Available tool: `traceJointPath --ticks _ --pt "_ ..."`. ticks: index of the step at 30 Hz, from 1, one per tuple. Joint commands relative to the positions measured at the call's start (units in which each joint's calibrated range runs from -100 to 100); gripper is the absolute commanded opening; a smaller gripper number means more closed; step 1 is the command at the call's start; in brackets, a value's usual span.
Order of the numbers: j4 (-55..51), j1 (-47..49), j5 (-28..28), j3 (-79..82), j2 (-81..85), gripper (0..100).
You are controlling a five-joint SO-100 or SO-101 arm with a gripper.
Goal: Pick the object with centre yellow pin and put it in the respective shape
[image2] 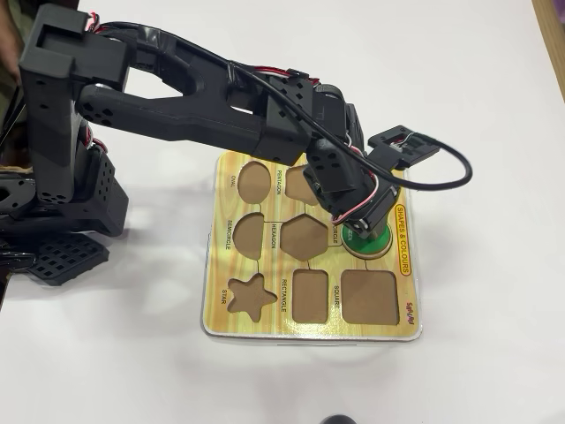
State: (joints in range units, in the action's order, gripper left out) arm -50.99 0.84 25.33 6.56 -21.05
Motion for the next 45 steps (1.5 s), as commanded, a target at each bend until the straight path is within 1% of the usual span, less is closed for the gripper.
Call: traceJointPath --ticks 1,3,10,18,31,33,35,37,43,45 --pt "0.9 -0.2 0.1 -0.6 0.7 20" --pt "0.9 -0.2 0.1 -0.9 0.9 24" --pt "1.1 0.2 0.0 -1.3 2.2 24" --pt "0.1 2.7 0.5 0.0 12.9 24" --pt "0.3 2.8 0.8 1.4 30.3 24" --pt "0.6 2.9 2.9 3.7 33.0 24" --pt "0.9 2.9 7.3 7.5 36.9 24" --pt "0.9 2.9 10.2 10.8 40.5 24" --pt "0.9 2.6 15.5 22.5 52.3 24" --pt "0.9 2.4 18.5 27.7 57.4 24"
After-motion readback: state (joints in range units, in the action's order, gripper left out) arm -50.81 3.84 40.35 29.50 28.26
